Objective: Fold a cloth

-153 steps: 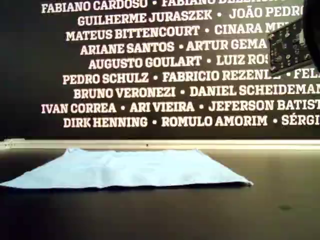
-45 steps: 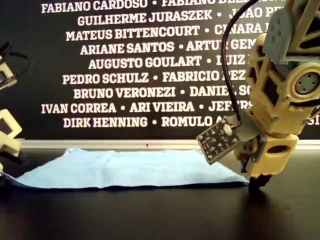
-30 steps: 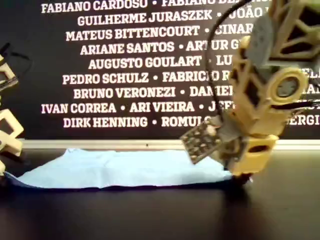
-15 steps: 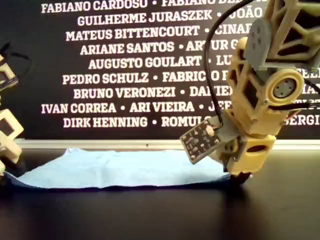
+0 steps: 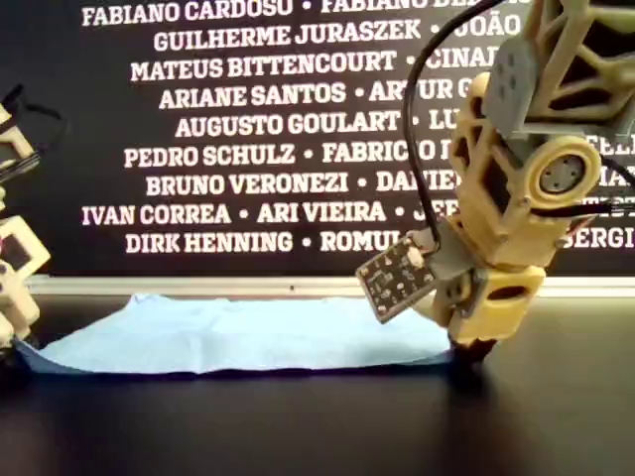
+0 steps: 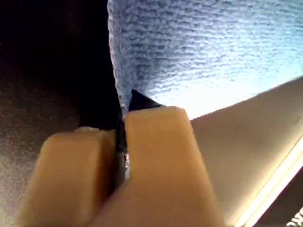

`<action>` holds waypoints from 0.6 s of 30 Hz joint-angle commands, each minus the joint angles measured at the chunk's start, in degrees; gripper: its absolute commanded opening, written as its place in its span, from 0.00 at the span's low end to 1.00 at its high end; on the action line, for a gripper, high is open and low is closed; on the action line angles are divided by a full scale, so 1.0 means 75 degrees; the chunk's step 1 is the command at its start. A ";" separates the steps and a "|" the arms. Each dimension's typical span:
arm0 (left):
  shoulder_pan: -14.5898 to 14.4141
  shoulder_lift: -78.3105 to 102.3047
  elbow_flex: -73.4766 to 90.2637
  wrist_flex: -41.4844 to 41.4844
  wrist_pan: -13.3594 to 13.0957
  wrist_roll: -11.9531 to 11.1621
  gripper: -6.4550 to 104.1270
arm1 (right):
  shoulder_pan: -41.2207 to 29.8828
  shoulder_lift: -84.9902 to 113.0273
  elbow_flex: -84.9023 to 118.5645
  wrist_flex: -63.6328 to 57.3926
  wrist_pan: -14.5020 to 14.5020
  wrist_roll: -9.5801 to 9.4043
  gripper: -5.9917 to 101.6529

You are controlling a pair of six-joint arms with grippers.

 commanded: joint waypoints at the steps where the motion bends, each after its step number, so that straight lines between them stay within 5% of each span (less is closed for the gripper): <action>1: -0.0211 0.0152 -0.0363 -0.0082 -0.0023 0.0023 0.05 | 0.0012 0.0199 -0.0305 -0.0387 -0.0059 0.0023 0.04; 8: -0.0188 0.0211 -0.0164 0.0012 -0.0023 0.0270 0.05 | 0.0012 0.0457 0.0246 -0.0363 -0.0047 -0.0094 0.04; 14: -0.0141 0.0340 0.0281 0.0070 -0.0023 0.2191 0.05 | 0.0023 0.1617 0.1418 -0.0363 -0.0047 -0.0094 0.04; 18: -0.0094 0.0551 0.0563 0.0070 -0.0059 0.2590 0.05 | 0.0035 0.2437 0.2191 -0.0363 -0.0047 -0.0047 0.04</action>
